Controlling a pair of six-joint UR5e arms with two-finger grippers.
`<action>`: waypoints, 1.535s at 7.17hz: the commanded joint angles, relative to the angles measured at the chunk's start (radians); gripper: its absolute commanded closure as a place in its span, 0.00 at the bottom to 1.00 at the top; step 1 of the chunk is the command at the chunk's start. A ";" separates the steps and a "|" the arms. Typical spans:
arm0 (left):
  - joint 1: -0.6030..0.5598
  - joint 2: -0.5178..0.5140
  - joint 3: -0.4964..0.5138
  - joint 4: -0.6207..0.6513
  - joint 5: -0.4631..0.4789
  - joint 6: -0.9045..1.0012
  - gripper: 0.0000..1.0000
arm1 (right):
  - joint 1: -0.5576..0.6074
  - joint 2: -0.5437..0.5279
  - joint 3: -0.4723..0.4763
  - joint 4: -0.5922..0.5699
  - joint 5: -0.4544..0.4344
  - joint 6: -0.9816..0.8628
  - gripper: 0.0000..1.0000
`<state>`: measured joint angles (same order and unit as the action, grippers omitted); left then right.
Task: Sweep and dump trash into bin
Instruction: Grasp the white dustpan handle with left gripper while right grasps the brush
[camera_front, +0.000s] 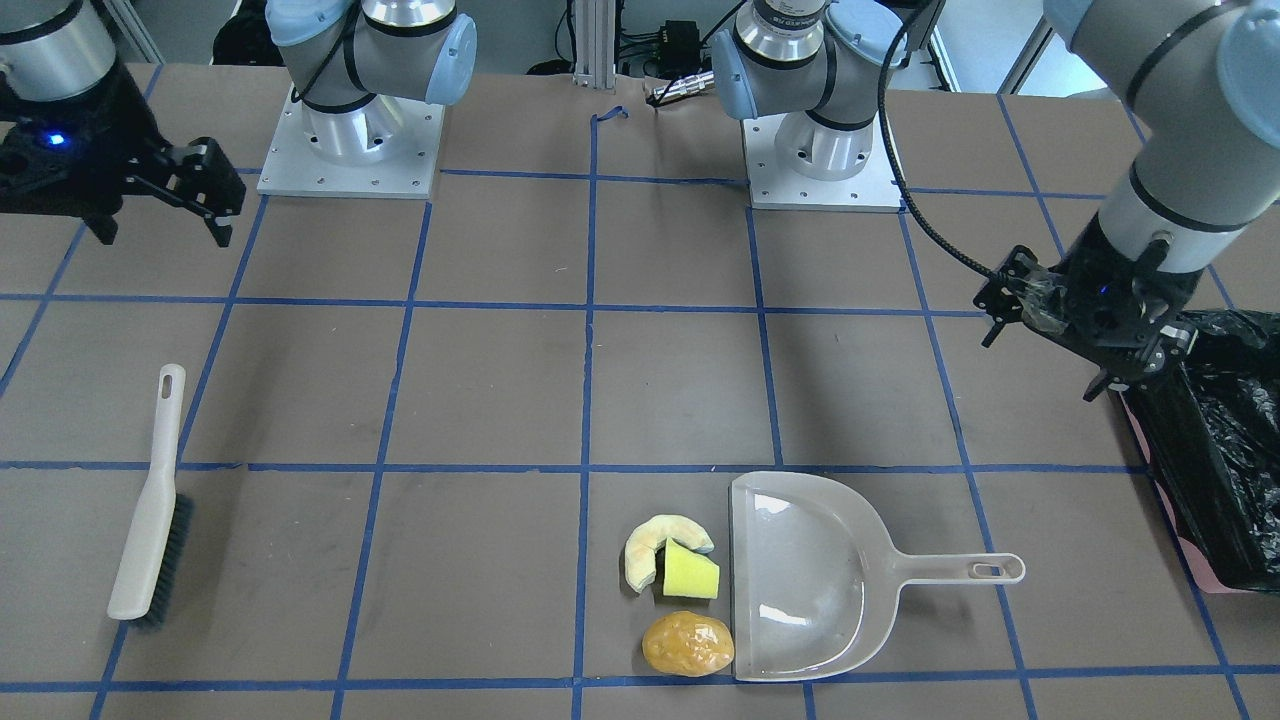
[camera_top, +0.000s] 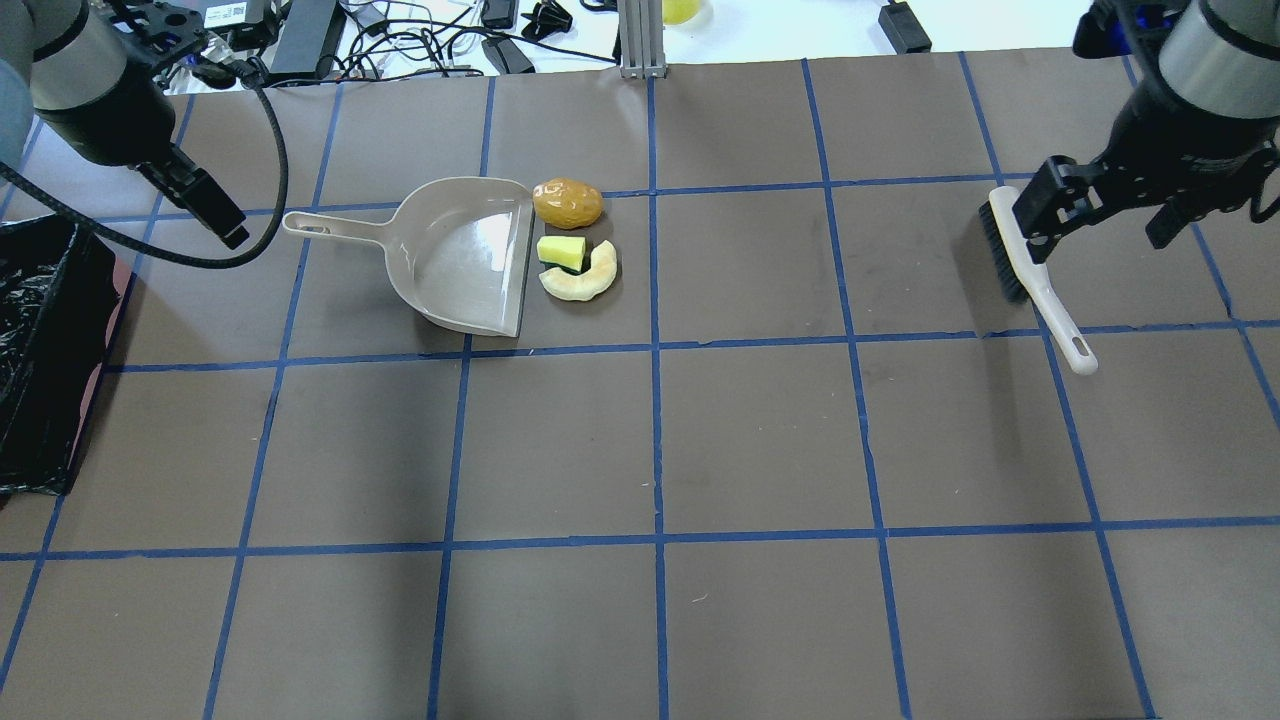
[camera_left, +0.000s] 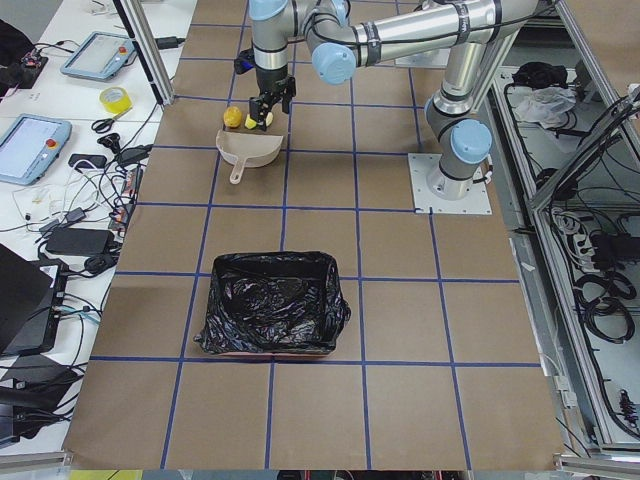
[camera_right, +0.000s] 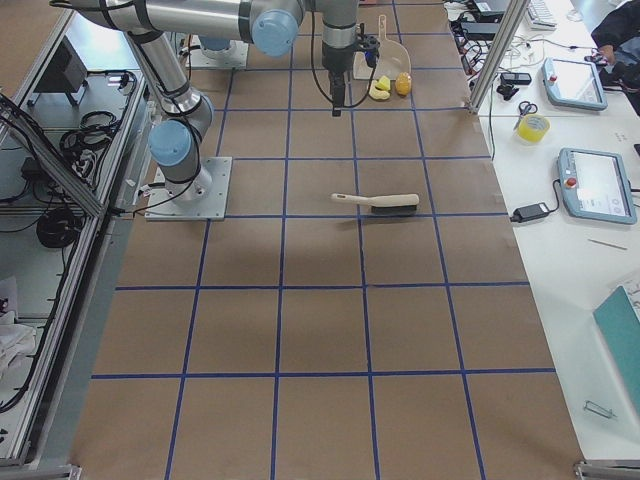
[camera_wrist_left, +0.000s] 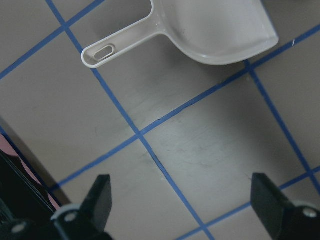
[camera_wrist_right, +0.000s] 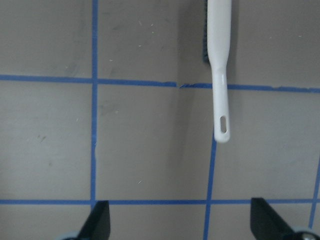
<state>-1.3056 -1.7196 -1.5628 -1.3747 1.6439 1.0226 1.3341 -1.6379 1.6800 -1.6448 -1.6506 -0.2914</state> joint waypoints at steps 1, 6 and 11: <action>0.025 -0.118 0.003 0.116 0.002 0.315 0.00 | -0.078 0.128 0.001 -0.174 -0.008 -0.058 0.01; 0.025 -0.356 0.137 0.154 -0.121 0.622 0.00 | -0.168 0.386 0.056 -0.314 0.003 -0.143 0.00; 0.002 -0.449 0.193 0.148 -0.104 0.679 0.00 | -0.161 0.418 0.124 -0.303 -0.015 -0.147 0.00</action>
<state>-1.3005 -2.1620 -1.3684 -1.2239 1.5369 1.6981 1.1733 -1.2216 1.7838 -1.9489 -1.6596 -0.4391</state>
